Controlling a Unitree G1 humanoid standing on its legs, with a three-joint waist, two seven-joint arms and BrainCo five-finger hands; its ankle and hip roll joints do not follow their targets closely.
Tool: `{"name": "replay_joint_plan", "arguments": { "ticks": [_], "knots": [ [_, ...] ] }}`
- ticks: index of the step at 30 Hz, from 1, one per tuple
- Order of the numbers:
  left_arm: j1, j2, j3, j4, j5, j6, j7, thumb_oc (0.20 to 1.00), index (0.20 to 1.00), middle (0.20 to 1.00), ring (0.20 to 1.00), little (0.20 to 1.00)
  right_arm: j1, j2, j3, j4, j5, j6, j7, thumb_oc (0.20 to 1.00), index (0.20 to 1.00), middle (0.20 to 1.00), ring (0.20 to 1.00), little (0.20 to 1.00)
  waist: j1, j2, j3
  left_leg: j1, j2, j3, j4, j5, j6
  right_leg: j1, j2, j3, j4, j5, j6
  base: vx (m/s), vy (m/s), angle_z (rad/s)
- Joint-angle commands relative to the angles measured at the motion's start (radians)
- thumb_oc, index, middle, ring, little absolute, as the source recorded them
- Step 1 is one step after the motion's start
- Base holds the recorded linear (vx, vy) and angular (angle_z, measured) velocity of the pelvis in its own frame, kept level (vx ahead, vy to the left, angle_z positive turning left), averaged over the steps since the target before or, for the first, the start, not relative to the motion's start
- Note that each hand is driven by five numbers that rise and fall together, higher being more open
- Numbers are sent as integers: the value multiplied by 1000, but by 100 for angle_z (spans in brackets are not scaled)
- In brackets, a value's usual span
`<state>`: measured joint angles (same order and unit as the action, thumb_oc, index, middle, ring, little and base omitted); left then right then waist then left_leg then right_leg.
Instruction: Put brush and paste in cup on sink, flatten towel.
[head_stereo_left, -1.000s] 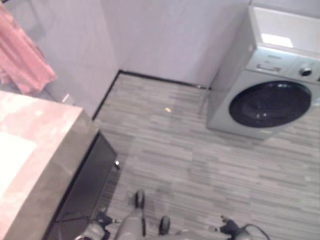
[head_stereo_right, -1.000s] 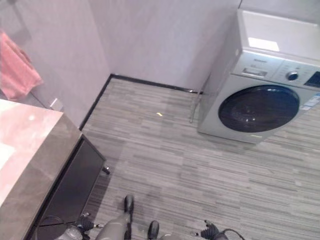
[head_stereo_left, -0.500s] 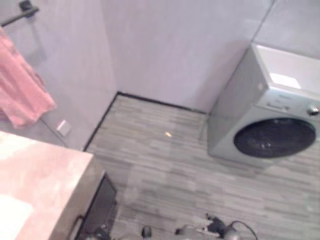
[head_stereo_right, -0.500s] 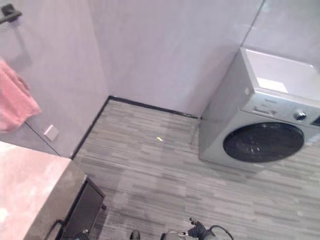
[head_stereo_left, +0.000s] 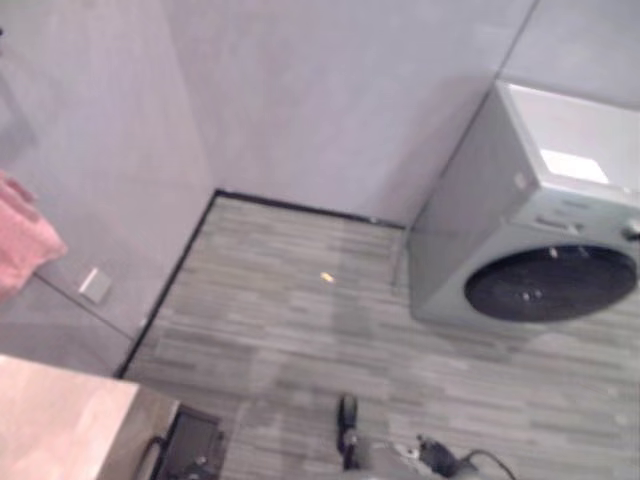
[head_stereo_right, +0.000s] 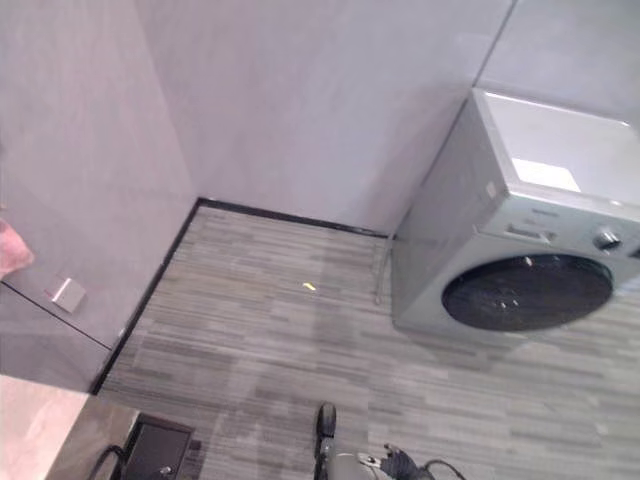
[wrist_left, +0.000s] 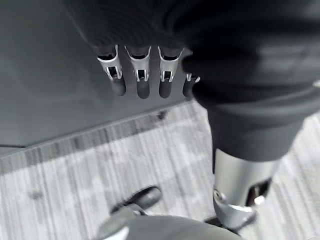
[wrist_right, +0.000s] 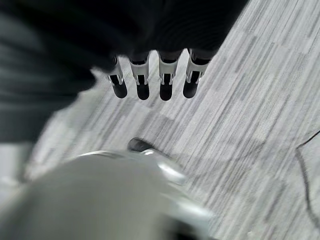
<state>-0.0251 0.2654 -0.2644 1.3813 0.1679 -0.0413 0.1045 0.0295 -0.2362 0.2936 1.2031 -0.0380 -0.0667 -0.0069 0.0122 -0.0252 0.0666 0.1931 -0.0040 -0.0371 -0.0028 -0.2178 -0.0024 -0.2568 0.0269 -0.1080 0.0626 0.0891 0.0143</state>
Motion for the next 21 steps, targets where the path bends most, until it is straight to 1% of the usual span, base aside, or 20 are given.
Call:
{"name": "replay_joint_plan", "arguments": {
  "ticks": [1, 2, 4, 6, 7, 8, 9, 10, 11, 12, 13, 14, 15, 16, 17, 18, 19, 20, 21],
  "knots": [
    [-13, 11, -26, 7, 20, -13, -1, 1000, 1000, 1000, 1000, 1000, 20, -20, 24, 24, 20, 7, -6, 1000, 1000, 1000, 1000, 1000, 1, -10, -8, -61, 17, 24, 158, 140, -2, 52, -2, 16, 38, -86, 44, 406, -241, 62],
    [-13, 11, -26, 7, 20, -13, -1, 1000, 1000, 1000, 1000, 1000, 20, -20, 24, 24, 20, 7, -6, 1000, 1000, 1000, 1000, 1000, 0, -10, -8, -62, 18, 23, 160, 138, -2, 51, -2, 15, 39, -87, 44, 425, -277, 43],
    [-13, 12, -36, 5, 25, -8, 1, 1000, 1000, 1000, 1000, 1000, 16, -31, 21, 18, 32, 2, -14, 1000, 1000, 1000, 1000, 1000, -4, -13, -11, -81, 38, 22, 246, 191, -21, 84, 22, 12, 61, -129, 20, 338, -259, 6],
    [-17, 13, -42, -1, 23, -7, 0, 1000, 1000, 1000, 1000, 1000, 12, -45, 14, -1, 42, -3, -30, 1000, 1000, 1000, 1000, 1000, 1, -25, -2, -148, 61, 32, 390, 265, -28, 122, 34, 6, 60, -151, -6, 361, -367, -9],
    [-38, 17, -54, -19, 24, -7, 5, 1000, 1000, 1000, 1000, 1000, 8, -60, 9, -15, 50, -6, -46, 1000, 1000, 1000, 1000, 1000, 9, -42, 18, -236, 85, 59, 543, 306, -23, 156, 40, -3, 45, -157, -32, 265, -319, 5],
    [-38, 17, -54, -19, 24, -7, 5, 1000, 1000, 1000, 1000, 1000, 8, -60, 9, -15, 50, -6, -46, 1000, 1000, 1000, 1000, 1000, 9, -40, 18, -240, 87, 58, 549, 303, -24, 155, 41, -4, 45, -157, -32, 347, -365, 31],
    [-51, 16, -63, -35, 16, -9, 5, 1000, 1000, 1000, 1000, 1000, 6, -67, 24, -17, 37, -1, -38, 1000, 1000, 1000, 1000, 1000, 19, -53, 25, -281, 91, 93, 552, 282, -17, 188, 34, -15, 18, -164, -37, 173, -145, 16],
    [-51, 16, -63, -35, 16, -9, 5, 1000, 1000, 1000, 1000, 1000, 6, -67, 24, -17, 37, -1, -38, 1000, 1000, 1000, 1000, 1000, 18, -53, 26, -279, 91, 92, 551, 283, -17, 190, 34, -16, 16, -164, -37, 274, -200, 20],
    [-61, 11, -70, -42, 14, -11, 5, 1000, 1000, 1000, 1000, 1000, 3, -69, 32, -6, 25, 6, -36, 1000, 1000, 1000, 1000, 1000, 26, -60, 32, -348, 38, 87, 502, 224, -10, 208, 18, -24, -9, -157, -26, 102, -51, 3],
    [-61, 11, -70, -42, 14, -11, 5, 1000, 1000, 1000, 1000, 1000, 3, -69, 32, -6, 25, 6, -36, 1000, 1000, 1000, 1000, 1000, 24, -60, 31, -349, 37, 85, 502, 224, -10, 208, 17, -26, -9, -158, -25, 142, -65, 20],
    [-62, 9, -80, -45, 26, -15, 4, 1000, 1000, 1000, 1000, 1000, 1, -70, 33, 3, 19, 8, -39, 1000, 1000, 1000, 1000, 1000, 27, -60, 31, -387, 12, 96, 447, 180, -1, 211, 8, -35, -19, -158, -17, 108, -19, 30],
    [-59, 6, -86, -45, 37, -19, 4, 1000, 1000, 1000, 1000, 1000, -2, -69, 35, 7, 16, 7, -40, 1000, 1000, 1000, 1000, 1000, 27, -62, 30, -411, -16, 96, 370, 159, 7, 217, -2, -43, -30, -156, -7, 265, 1, 54],
    [-42, -3, -90, -35, 45, -22, 11, 1000, 1000, 1000, 1000, 1000, -9, -67, 54, 9, -2, -2, -43, 1000, 1000, 1000, 1000, 1000, 56, -54, 32, -425, -77, -2, 205, 186, 5, 235, 5, -26, -36, -163, 2, 283, 25, 50],
    [-38, -6, -88, -32, 41, -22, 10, 1000, 1000, 1000, 1000, 1000, -12, -67, 56, 8, -6, -5, -43, 1000, 1000, 1000, 1000, 1000, 59, -49, 30, -419, -84, -27, 165, 203, 4, 240, 7, -24, -31, -169, 3, 220, 32, 28],
    [-38, -6, -88, -32, 41, -22, 10, 1000, 1000, 1000, 1000, 1000, -12, -67, 56, 8, -6, -5, -43, 1000, 1000, 1000, 1000, 1000, 58, -50, 32, -414, -85, -28, 158, 207, 4, 242, 5, -25, -31, -169, 3, 155, 9, -26],
    [-31, -11, -83, -25, 31, -24, 7, 1000, 1000, 1000, 1000, 1000, -10, -66, 60, 6, -12, -7, -43, 1000, 1000, 1000, 1000, 1000, 63, -48, 30, -421, -91, -58, 129, 234, 2, 250, 12, -22, -29, -179, -1, 319, 21, -61],
    [-20, -20, -59, -17, 10, -24, -4, 1000, 1000, 1000, 1000, 1000, -7, -60, 52, 4, -5, -6, -38, 1000, 1000, 1000, 1000, 1000, 60, -47, 23, -421, -84, -1, 93, 259, 2, 275, 14, -30, -26, -194, -5, 319, 23, -64],
    [-20, -20, -59, -17, 10, -24, -4, 1000, 1000, 1000, 1000, 1000, -7, -60, 52, 4, -5, -6, -38, 1000, 1000, 1000, 1000, 1000, 61, -48, 23, -420, -84, 0, 93, 259, 2, 276, 13, -29, -27, -194, -5, 336, 50, -34],
    [-15, -22, -51, -17, 12, -22, -8, 1000, 1000, 1000, 1000, 1000, -9, -55, 46, 2, 2, -7, -37, 1000, 1000, 1000, 1000, 1000, 58, -48, 19, -413, -79, 58, 102, 249, 8, 285, 14, -33, -24, -202, -3, 337, 101, 4]
  ]
}}
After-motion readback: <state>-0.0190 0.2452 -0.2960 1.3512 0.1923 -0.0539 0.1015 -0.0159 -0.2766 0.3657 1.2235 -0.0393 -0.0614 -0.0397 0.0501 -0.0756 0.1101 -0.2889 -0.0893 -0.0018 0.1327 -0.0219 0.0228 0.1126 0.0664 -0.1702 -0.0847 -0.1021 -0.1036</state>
